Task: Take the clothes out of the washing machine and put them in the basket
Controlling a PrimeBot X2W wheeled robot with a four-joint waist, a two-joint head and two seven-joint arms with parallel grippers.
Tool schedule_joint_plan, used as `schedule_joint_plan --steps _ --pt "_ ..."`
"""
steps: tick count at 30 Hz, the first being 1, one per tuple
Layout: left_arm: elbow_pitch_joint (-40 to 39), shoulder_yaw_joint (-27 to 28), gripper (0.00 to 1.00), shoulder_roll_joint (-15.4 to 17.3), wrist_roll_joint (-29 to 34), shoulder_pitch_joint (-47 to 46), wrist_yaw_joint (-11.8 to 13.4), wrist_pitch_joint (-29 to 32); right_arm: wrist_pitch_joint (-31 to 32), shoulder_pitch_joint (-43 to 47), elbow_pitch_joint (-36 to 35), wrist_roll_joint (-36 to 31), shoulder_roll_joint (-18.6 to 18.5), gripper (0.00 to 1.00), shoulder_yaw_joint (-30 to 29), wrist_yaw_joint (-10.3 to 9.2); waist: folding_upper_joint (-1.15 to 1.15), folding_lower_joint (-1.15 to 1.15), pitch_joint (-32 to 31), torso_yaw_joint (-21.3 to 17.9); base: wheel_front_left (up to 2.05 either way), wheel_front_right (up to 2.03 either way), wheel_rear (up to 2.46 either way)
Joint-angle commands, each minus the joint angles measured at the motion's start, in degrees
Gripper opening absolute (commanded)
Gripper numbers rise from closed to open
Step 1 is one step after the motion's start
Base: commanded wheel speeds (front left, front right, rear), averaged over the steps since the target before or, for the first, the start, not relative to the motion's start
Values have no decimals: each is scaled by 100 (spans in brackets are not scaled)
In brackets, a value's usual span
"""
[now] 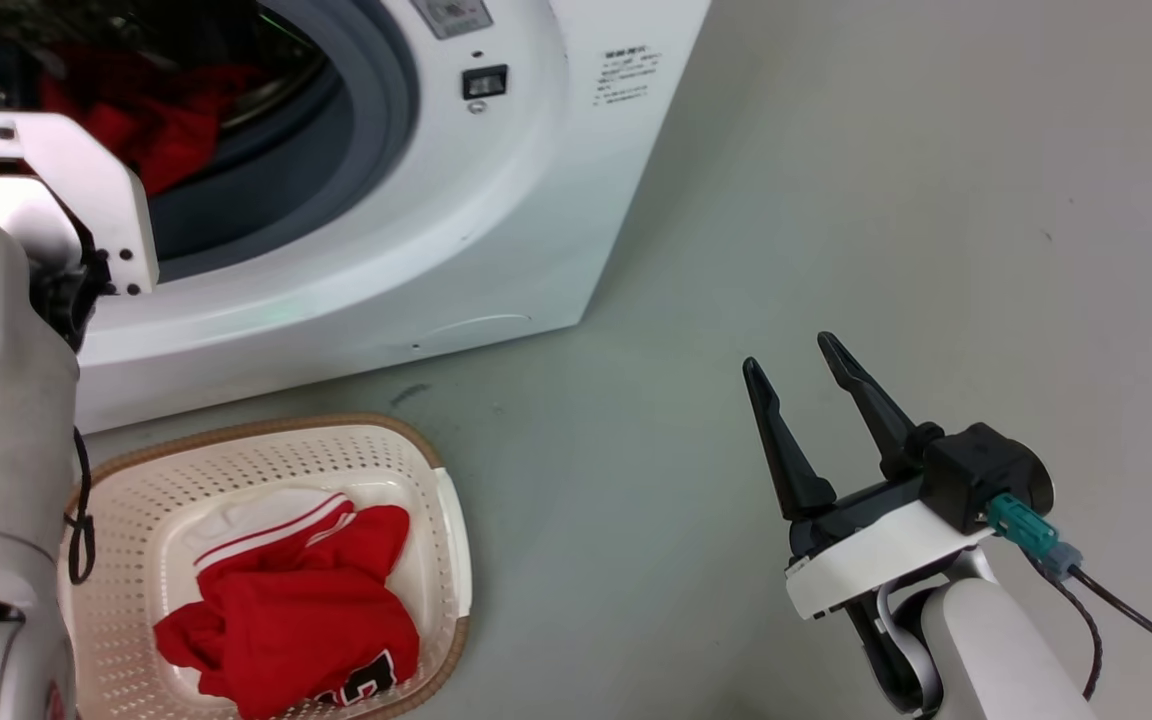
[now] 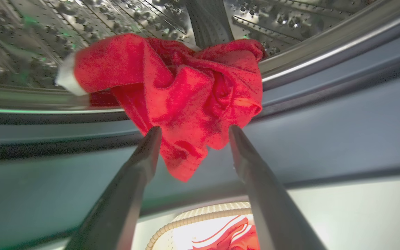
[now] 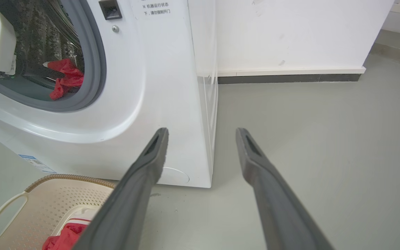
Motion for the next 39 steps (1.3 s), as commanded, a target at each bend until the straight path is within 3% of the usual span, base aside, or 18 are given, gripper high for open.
schedule_joint_plan --steps 1,8,9,12,13,16,18,24,30,31,33,39 --pt "100 -57 100 35 -3 -155 -29 217 -43 -99 33 37 5 100 14 -6 0 -1 125 -111 0 0 0" --pt "531 -159 100 118 -99 -497 -61 1127 -72 -215 122 101 5 100 98 -6 0 -1 257 -249 0 0 0" --pt "549 -156 96 125 -104 -533 -49 1175 -74 -220 127 113 5 100 96 -5 0 -1 269 -256 0 0 0" --pt "633 -132 75 131 -159 -564 15 1317 -78 -250 122 134 5 100 108 -5 0 -1 319 -284 0 0 0" --pt "649 -127 49 149 -181 -584 35 1373 -79 -265 103 143 6 100 131 -5 0 -1 344 -302 0 0 0" --pt "669 -121 28 185 -223 -616 46 1422 -74 -275 62 161 5 100 153 -6 0 -1 398 -331 0 0 0" --pt "656 -146 0 196 -231 -638 46 1401 -75 -284 29 166 5 100 145 -5 0 -1 428 -336 0 0 0" --pt "529 -187 0 185 -244 -603 110 1086 -75 -271 44 99 5 100 90 -5 0 -1 433 -297 0 0 0" --pt "308 -230 0 126 -241 -358 158 282 -75 -206 119 42 5 100 43 -5 0 -1 196 -200 0 0 0" --pt "199 -243 0 76 -243 -229 185 -195 -75 -163 148 16 5 100 24 -5 0 -1 39 -143 0 0 0" --pt "170 -258 0 46 -242 -140 185 -418 -75 -134 170 -9 5 100 20 -5 0 -1 -56 -117 0 0 0" --pt "-35 -383 0 -150 -198 381 187 -1873 -75 46 303 -145 5 100 -105 -5 0 -1 -672 84 0 0 0"
